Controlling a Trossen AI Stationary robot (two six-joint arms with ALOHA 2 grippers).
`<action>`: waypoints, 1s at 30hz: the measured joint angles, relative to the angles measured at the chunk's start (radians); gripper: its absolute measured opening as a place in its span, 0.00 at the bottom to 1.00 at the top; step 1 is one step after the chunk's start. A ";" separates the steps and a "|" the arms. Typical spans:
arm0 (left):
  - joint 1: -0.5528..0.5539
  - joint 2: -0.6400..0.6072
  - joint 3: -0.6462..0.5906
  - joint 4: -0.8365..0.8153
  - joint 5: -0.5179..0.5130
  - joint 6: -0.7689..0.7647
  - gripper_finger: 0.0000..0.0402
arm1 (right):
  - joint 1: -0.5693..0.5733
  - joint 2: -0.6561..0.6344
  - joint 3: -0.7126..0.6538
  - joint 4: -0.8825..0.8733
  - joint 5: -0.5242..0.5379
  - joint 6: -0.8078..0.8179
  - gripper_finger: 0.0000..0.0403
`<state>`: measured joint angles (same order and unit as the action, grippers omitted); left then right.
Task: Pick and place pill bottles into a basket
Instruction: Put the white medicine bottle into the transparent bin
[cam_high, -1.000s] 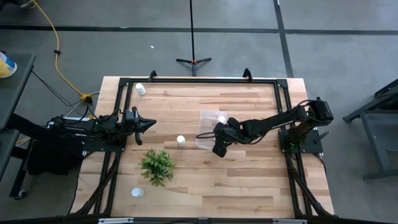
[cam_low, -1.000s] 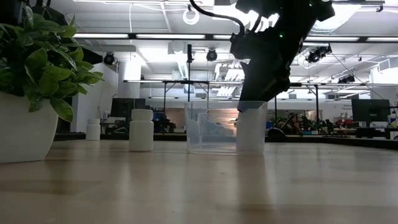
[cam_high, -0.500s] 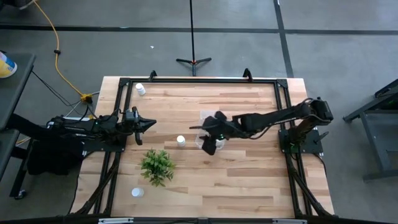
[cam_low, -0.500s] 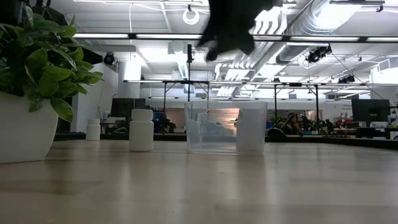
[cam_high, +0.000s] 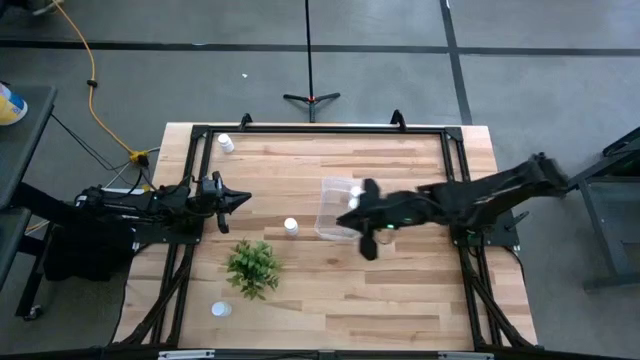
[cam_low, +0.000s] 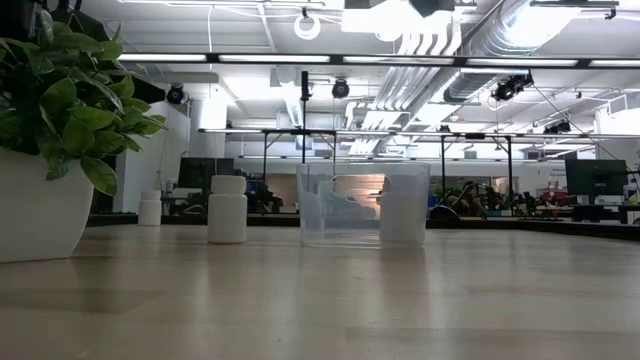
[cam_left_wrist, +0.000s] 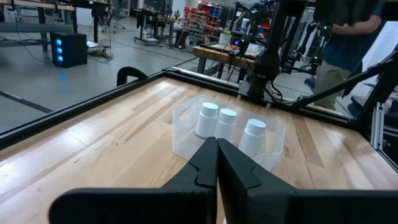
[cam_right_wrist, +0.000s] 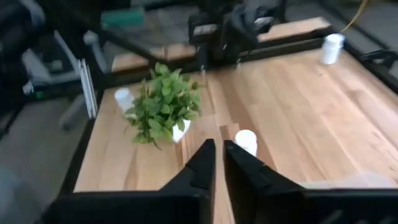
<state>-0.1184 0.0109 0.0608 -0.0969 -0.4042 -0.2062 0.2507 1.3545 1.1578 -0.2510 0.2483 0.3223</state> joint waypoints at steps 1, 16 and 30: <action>0.000 0.000 0.000 0.000 0.000 0.000 0.12 | 0.014 -0.042 -0.049 0.029 0.031 0.014 0.03; 0.000 0.000 0.000 0.000 0.000 0.000 0.12 | 0.032 -0.612 -0.786 0.495 0.089 0.059 0.00; 0.000 0.000 0.000 0.000 -0.016 0.000 0.12 | 0.030 -1.171 -1.072 0.453 0.332 -0.165 0.00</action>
<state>-0.1181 0.0109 0.0608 -0.0968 -0.4198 -0.2066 0.2810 0.1835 0.0863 0.2023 0.5803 0.1573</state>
